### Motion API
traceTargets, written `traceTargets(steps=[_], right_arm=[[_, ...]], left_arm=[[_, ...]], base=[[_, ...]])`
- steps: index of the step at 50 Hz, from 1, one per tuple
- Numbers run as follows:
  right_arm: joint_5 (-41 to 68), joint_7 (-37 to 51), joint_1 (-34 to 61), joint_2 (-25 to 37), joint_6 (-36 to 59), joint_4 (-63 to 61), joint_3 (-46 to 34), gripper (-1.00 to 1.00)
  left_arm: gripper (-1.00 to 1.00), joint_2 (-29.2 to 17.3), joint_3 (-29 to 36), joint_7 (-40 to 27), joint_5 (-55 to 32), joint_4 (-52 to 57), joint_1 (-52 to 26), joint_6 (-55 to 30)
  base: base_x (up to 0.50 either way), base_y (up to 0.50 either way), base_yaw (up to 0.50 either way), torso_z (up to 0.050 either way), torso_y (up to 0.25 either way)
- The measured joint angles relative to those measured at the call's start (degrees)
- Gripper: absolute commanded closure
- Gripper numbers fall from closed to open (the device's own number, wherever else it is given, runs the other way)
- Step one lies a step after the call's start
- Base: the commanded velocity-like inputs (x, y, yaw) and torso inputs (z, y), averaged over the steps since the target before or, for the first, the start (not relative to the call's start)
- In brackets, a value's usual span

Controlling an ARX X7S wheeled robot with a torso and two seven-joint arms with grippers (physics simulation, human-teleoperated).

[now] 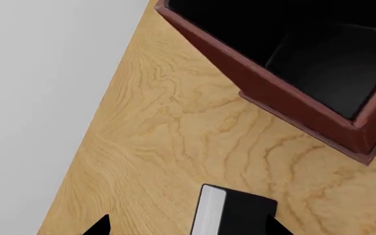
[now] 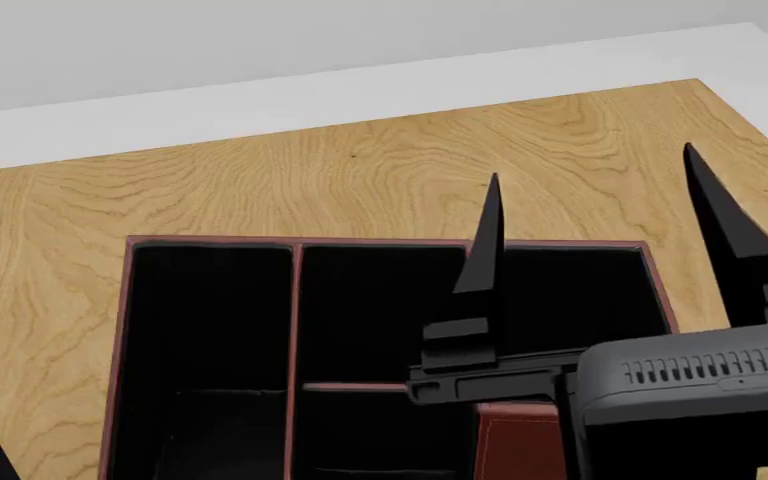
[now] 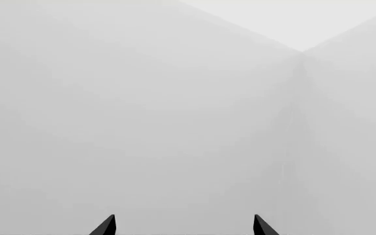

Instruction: Pick up the book and place it in the back compartment of the caddy.

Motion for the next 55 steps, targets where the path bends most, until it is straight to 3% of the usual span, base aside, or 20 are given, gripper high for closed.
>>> traceTargets(steps=[55], right_arm=[[-1.08, 0.76, -2.75, 1.3, -2.53, 0.08, -1.19, -1.0]], left_arm=[[-1.0, 7.09, 4.09, 1.68, 5.0, -15.42, -1.33, 8.65]], base=[[0.0, 0.0, 0.0, 0.0, 0.0]])
